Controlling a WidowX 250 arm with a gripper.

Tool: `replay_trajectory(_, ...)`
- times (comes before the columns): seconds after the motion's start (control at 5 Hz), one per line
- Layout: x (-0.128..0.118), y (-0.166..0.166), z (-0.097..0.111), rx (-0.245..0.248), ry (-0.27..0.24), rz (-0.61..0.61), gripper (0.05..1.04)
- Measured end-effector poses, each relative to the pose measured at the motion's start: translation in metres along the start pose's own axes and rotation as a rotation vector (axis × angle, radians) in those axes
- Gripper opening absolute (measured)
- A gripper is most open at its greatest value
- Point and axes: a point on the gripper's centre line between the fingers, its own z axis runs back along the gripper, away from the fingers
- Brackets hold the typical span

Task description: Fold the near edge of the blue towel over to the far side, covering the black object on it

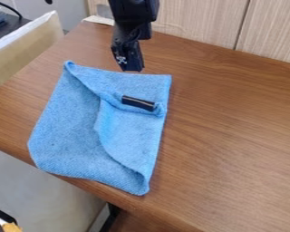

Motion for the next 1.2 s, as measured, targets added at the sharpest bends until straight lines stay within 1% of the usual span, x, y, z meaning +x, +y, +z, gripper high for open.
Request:
replay_trajectory(0.2,-0.001,-0.005,-0.008,-0.03,0.005,0.0,1.001)
replay_trajectory(0.4,-0.004,-0.022,-0.012,-0.053,0.01,-0.02,1.001)
replay_trajectory(0.6,-0.006,-0.039,-0.008,-0.058,0.018,-0.051,1.001)
replay_trajectory(0.8,-0.009,-0.057,-0.009,-0.083,0.021,-0.058,1.001)
replay_trajectory(1.0,-0.009,-0.075,-0.007,-0.092,0.028,-0.087,1.001)
replay_trajectory(1.2,-0.015,-0.098,-0.011,-0.124,0.056,-0.101,1.001)
